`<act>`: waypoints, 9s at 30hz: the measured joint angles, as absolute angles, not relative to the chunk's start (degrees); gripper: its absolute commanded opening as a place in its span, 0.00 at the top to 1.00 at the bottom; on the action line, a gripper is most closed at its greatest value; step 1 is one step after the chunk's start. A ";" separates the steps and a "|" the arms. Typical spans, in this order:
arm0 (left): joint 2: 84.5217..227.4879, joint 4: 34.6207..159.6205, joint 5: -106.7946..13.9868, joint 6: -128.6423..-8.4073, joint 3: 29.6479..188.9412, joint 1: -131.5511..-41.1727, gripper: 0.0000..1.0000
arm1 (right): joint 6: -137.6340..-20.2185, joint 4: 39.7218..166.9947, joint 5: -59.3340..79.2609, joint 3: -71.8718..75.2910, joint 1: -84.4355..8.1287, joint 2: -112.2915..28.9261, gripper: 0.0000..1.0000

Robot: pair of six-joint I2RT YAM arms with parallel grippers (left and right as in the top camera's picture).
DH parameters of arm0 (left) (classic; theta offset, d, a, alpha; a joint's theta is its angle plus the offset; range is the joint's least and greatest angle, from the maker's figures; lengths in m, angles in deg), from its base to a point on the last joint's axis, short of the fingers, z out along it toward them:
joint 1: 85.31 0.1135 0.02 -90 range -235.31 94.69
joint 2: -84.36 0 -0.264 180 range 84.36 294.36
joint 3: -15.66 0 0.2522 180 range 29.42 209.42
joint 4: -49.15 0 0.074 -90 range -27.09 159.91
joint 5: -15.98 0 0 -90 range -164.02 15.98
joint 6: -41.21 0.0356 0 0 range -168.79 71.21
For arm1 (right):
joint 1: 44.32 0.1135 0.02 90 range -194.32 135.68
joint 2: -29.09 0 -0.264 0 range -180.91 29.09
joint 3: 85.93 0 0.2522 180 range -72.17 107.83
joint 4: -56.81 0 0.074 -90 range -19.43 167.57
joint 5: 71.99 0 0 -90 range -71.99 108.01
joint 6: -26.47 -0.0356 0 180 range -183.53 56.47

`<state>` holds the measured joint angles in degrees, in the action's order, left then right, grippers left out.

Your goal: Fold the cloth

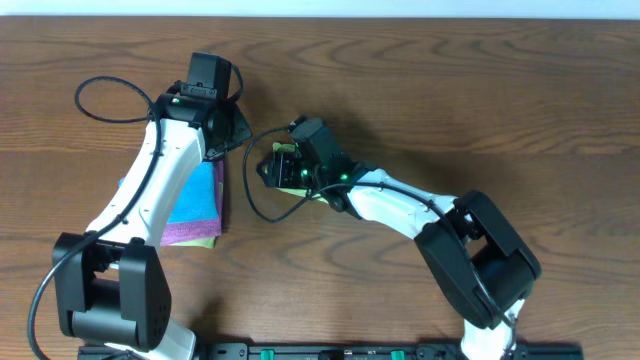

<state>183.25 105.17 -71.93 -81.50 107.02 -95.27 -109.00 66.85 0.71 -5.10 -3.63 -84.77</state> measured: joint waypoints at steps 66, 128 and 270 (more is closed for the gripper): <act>166.14 112.34 -70.03 -81.52 107.09 -94.42 0.94 | -90.62 124.83 32.14 -36.09 -24.98 15.62 0.01; 137.57 71.45 -63.76 -128.29 54.78 -107.25 0.05 | -91.82 125.86 49.97 -38.21 -24.98 15.62 0.01; 187.14 42.31 -73.94 -122.50 69.49 -112.69 0.95 | -91.82 125.86 49.97 -38.21 -24.98 15.62 0.01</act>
<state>187.14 42.31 -73.94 -122.50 69.49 -112.69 -91.82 125.86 49.97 -38.21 -24.98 15.62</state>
